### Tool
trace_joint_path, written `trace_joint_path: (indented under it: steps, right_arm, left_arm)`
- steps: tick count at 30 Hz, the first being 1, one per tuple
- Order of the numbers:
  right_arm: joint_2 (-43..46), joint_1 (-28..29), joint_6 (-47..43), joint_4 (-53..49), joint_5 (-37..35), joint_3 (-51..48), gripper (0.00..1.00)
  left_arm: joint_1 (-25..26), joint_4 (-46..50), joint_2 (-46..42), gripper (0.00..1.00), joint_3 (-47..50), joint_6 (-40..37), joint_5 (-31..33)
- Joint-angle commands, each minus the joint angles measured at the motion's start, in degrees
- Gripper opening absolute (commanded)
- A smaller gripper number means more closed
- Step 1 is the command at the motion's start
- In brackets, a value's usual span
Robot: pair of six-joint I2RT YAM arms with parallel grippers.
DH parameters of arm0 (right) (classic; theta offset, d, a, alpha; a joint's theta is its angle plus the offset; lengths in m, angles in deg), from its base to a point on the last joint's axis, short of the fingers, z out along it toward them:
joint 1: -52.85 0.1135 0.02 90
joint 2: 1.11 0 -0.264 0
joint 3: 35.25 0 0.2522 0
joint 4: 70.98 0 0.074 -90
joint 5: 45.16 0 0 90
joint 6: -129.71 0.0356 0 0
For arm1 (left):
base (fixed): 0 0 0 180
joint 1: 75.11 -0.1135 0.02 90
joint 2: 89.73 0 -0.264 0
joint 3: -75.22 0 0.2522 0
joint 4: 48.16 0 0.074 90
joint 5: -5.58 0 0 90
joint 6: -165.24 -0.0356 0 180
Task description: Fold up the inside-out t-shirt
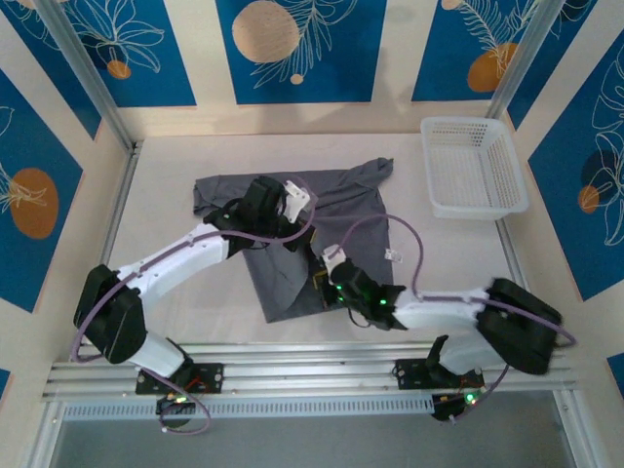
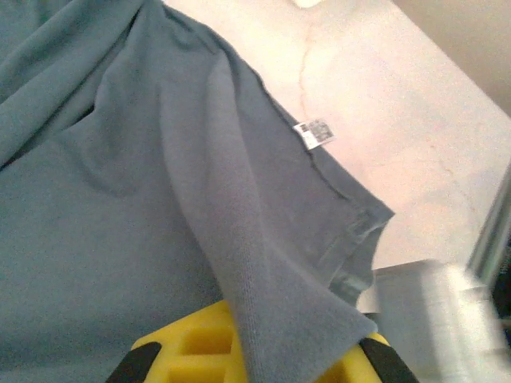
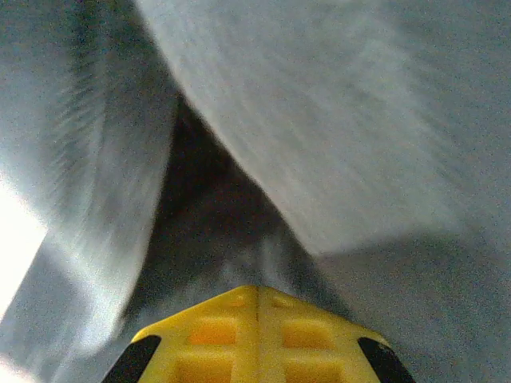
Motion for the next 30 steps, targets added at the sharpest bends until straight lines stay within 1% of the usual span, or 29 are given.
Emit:
trace_joint_path:
  steps: [1,2,4,6,7,9,11,14,17,19,20,22,23,24,26,27,29,30]
  right_arm:
    - [-11.79,-0.04,-10.84,21.72,-10.2,4.37,0.0]
    - [-14.58,-0.15,-14.1,24.31,-11.62,6.24,0.0]
    - [-20.55,-0.66,-23.95,30.93,-18.42,10.83,0.0]
    - [-25.16,-2.3,-33.58,39.83,-24.27,14.84,0.0]
    - [-26.7,-3.93,-37.78,43.8,-25.45,16.27,0.0]
    - [-26.92,-7.4,-40.66,45.6,-23.48,17.82,0.0]
    - [-25.13,-10.63,-39.46,42.5,-19.97,18.8,0.0]
    - [-22.8,-11.93,-37.88,38.31,-14.42,18.49,0.0]
    - [-22.37,-9.11,-34.95,33.41,-10.33,17.02,0.0]
    - [-22.13,-6.52,-28.79,28.34,-8.36,16.04,0.0]
    - [-21.58,-6.12,-25.71,25.58,-6.16,15.76,0.0]
    - [-20.62,-7.13,-16.64,18.07,1.03,16.19,0.0]
    - [-20.57,-8.0,-13.78,15.94,4.21,16.49,0.0]
    - [-20.57,-8.93,-11.72,14.4,7.3,16.93,0.0]
    - [-20.33,-10.01,-9.89,11.95,9.29,18.11,0.0]
    - [-19.99,-10.89,-9.21,9.18,11.46,19.45,0.0]
    - [-20.3,-13.73,-7.14,2.16,19.79,23.84,0.0]
    - [-21.37,-15.42,-4.71,-3.87,23.56,27.47,0.0]
  left_arm:
    - [-1.01,3.67,-1.89,0.0,-5.79,0.73,-6.01]
    - [-1.18,4.69,-1.92,0.0,-7.56,1.43,-6.65]
    - [-1.6,7.97,-1.05,0.0,-12.05,4.63,-7.09]
    - [-1.89,11.93,0.49,0.0,-16.92,6.83,-10.01]
    - [-1.96,13.33,1.11,0.0,-18.7,7.08,-11.19]
    - [-2.1,15.66,2.16,0.0,-21.72,8.25,-13.04]
    - [-2.26,16.85,3.12,0.0,-24.4,9.45,-14.84]
    - [-2.34,17.21,4.64,0.0,-29.23,12.8,-15.9]
    - [-2.44,16.22,5.78,0.0,-33.73,15.21,-15.33]
    - [-2.52,14.89,6.17,0.0,-35.84,15.99,-15.53]
    - [-2.51,14.2,6.34,0.0,-36.97,16.33,-15.92]
    - [-2.51,12.69,6.91,0.0,-39.11,17.08,-17.62]
    - [-2.51,11.62,7.22,0.0,-40.22,17.8,-18.97]
    - [-2.51,10.63,7.65,0.0,-41.34,18.6,-19.99]
    - [-2.55,10.5,8.26,0.0,-43.41,19.04,-20.82]
    - [-2.51,10.77,8.59,0.0,-44.25,18.96,-21.01]
    - [-2.43,10.75,8.85,0.0,-45.05,18.61,-21.8]
    - [-2.41,10.29,8.93,0.0,-45.06,18.5,-22.78]
